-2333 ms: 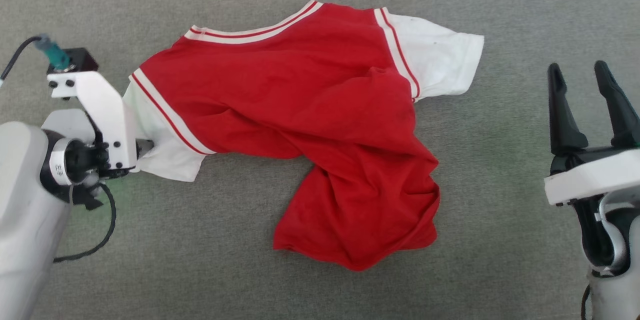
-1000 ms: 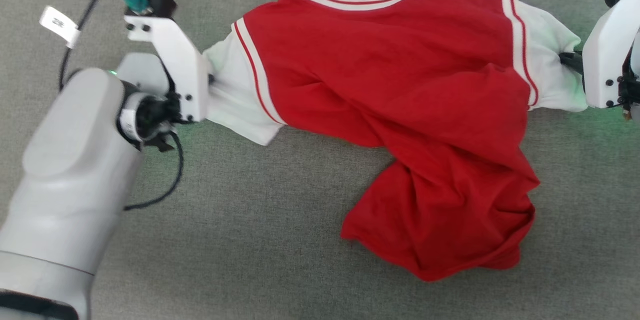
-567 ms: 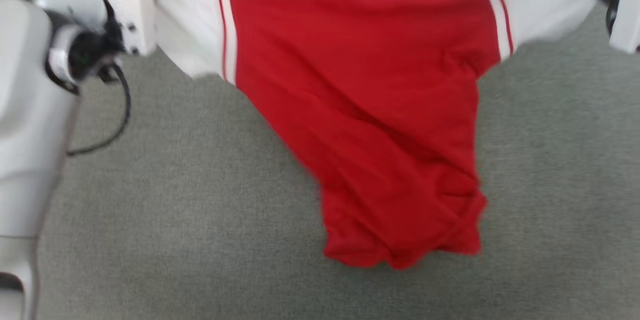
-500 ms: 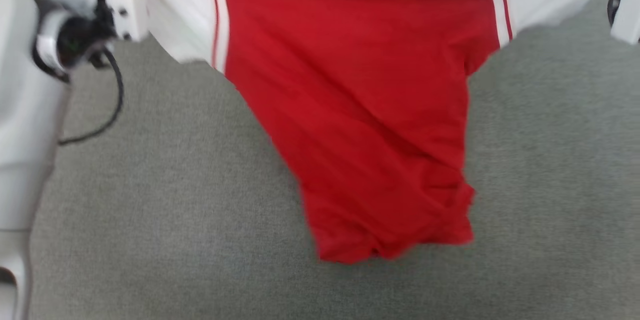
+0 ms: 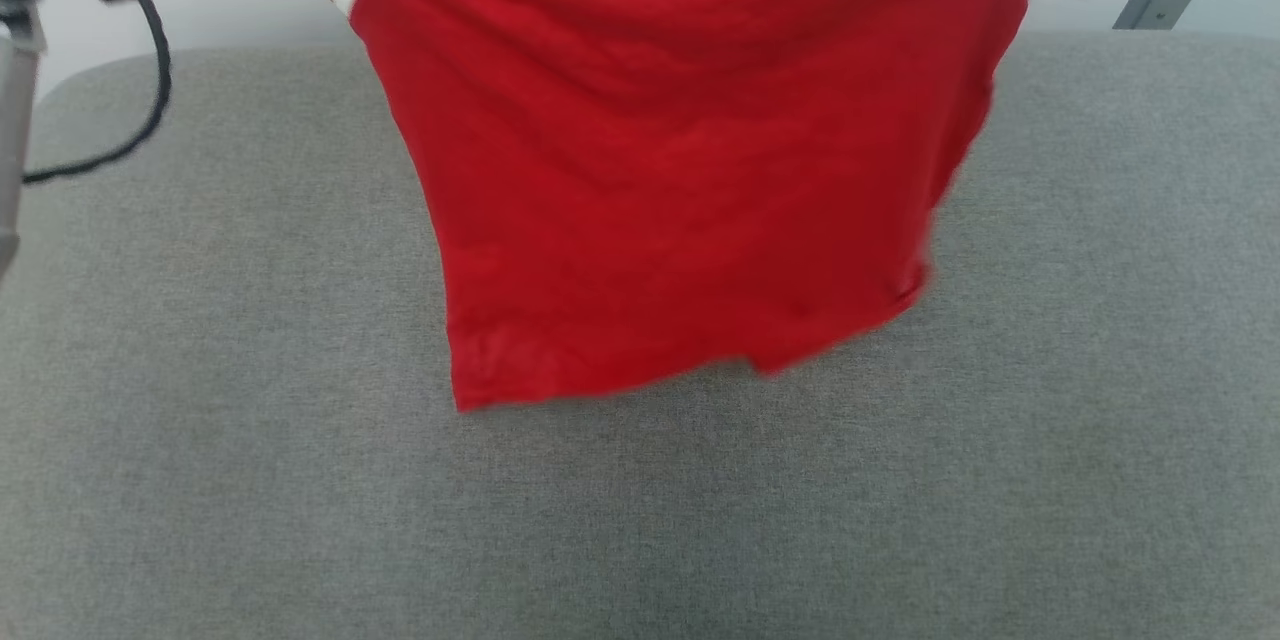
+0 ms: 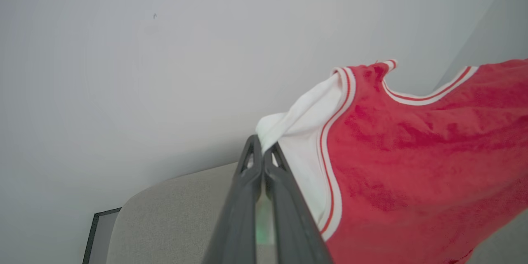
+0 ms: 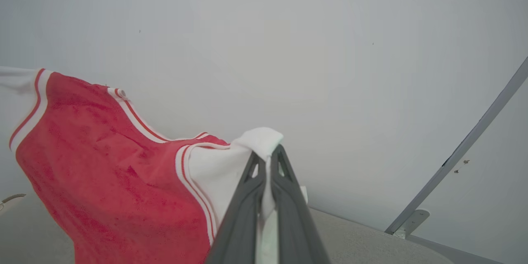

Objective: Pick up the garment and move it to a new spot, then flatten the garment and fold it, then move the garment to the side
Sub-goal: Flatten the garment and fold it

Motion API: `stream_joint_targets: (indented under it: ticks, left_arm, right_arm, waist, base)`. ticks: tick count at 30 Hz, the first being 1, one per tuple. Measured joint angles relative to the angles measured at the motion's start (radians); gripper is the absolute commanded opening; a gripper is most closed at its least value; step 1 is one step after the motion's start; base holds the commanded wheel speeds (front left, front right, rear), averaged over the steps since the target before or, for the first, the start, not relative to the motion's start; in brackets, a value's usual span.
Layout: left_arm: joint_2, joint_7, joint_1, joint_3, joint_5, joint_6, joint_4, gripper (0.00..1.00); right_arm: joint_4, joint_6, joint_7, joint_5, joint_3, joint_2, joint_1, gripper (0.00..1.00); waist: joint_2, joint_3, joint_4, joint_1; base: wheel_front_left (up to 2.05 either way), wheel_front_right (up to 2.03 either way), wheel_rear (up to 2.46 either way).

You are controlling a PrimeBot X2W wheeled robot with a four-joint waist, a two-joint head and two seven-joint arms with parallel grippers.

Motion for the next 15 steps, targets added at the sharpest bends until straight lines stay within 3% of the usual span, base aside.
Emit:
stream_joint_targets:
  ticks: [4, 7, 10, 15]
  left_arm:
    - [-0.009, -0.011, -0.042, -0.001, 0.005, 0.0, 0.007, 0.0]
    - [-0.03, -0.059, -0.087, -0.001, 0.019, -0.005, 0.035, 0.0]
    - [-0.051, -0.141, -0.145, 0.002, 0.047, 0.007, 0.079, 0.0]
    - [-0.086, -0.367, -0.268, -0.008, 0.145, 0.013, 0.16, 0.0]
  right_arm:
    - [0.033, 0.0, -0.008, -0.061, -0.021, 0.021, -0.049, 0.0]
    - [0.092, 0.0, -0.073, -0.139, -0.029, 0.038, -0.103, 0.0]
    - [0.162, 0.0, -0.171, -0.214, -0.016, 0.057, -0.167, 0.0]
    - [0.312, 0.0, -0.44, -0.362, -0.023, 0.096, -0.293, 0.0]
  waist:
    - [0.0, 0.014, -0.004, 0.0]
    - [0.0, 0.041, -0.005, 0.0]
    - [0.0, 0.083, -0.006, 0.0]
    - [0.0, 0.17, -0.006, 0.0]
  base:
    - [0.0, 0.0, 0.0]
    - [0.0, 0.0, 0.0]
    - [0.0, 0.0, 0.0]
    - [0.0, 0.0, 0.0]
